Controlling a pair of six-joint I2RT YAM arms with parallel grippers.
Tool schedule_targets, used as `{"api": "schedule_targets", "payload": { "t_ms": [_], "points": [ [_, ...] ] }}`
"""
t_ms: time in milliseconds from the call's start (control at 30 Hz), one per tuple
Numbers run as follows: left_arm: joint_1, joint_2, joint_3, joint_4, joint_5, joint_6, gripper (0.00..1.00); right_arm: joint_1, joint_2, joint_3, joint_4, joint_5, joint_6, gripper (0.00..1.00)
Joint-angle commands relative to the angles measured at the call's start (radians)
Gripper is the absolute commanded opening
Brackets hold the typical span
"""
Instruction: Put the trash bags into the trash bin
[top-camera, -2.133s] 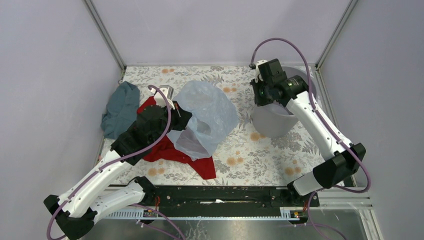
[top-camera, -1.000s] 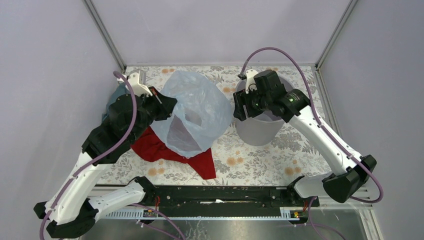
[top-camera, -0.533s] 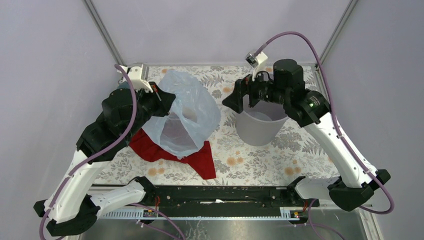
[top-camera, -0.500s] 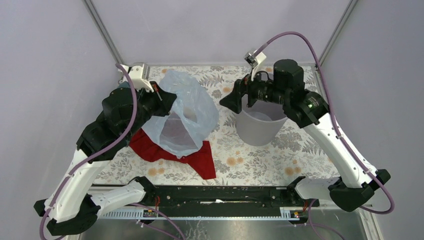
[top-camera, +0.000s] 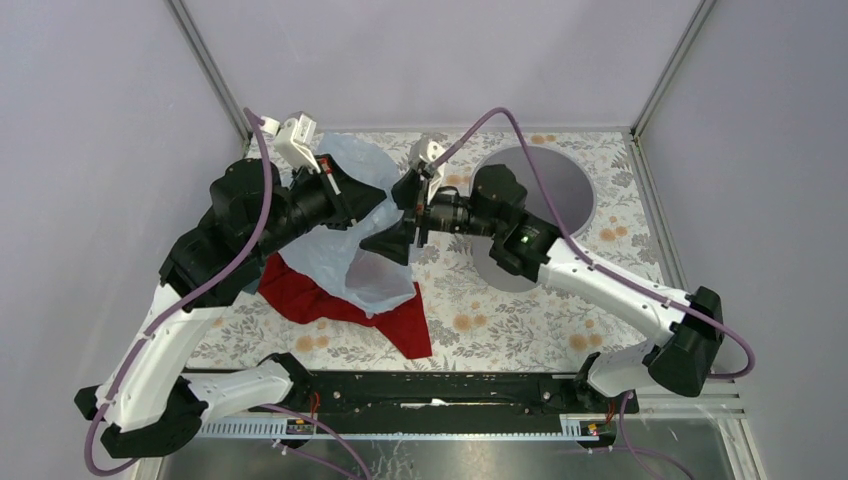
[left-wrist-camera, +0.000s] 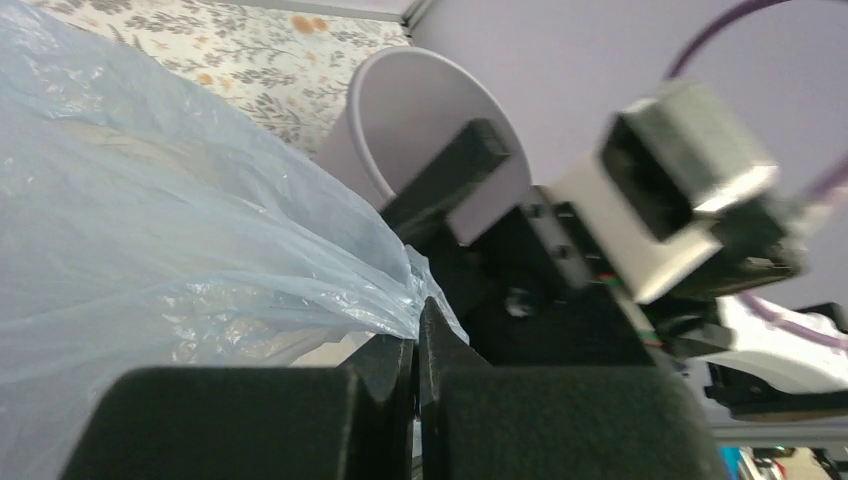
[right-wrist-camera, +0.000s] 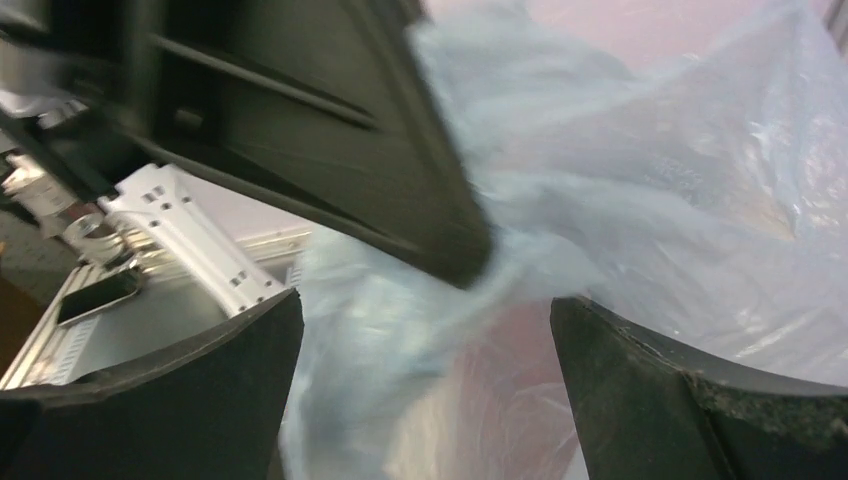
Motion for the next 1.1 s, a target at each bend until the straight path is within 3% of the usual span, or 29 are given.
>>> {"api": "schedule_targets", "payload": {
  "t_ms": [0, 267, 500, 667, 800, 967, 1033, 1067],
  "points": [
    [0.001, -0.038, -0.014, 0.065, 0.08, -0.058, 0.0, 0.02, 0.012, -0.104, 0.356, 0.142, 0.028, 1.0],
    [0.001, -0.065, -0.085, 0.13, 0.052, -0.106, 0.0, 0.069, 0.022, -0.216, 0.63, 0.263, 0.171, 1.0],
    [0.001, -0.087, -0.088, 0.14, -0.09, -0.088, 0.0, 0.071, -0.049, -0.255, 0.493, 0.343, 0.175, 1.0],
    [0.0, -0.068, -0.075, 0.16, -0.07, -0.075, 0.0, 0.091, -0.023, -0.209, 0.478, 0.317, 0.195, 1.0],
    [0.001, -0.066, -0.091, 0.182, -0.039, -0.103, 0.0, 0.108, -0.004, -0.201, 0.47, 0.472, 0.191, 1.0],
    [0.0, -0.067, -0.141, 0.239, 0.035, -0.157, 0.0, 0.12, 0.08, -0.153, 0.49, 0.547, 0.165, 0.99],
    [0.0, -0.068, -0.147, 0.243, 0.049, -0.163, 0.0, 0.121, 0.101, -0.139, 0.51, 0.551, 0.175, 0.94],
    [0.0, -0.072, -0.148, 0.245, 0.057, -0.156, 0.0, 0.121, 0.103, -0.14, 0.527, 0.551, 0.178, 0.85]
  ]
}}
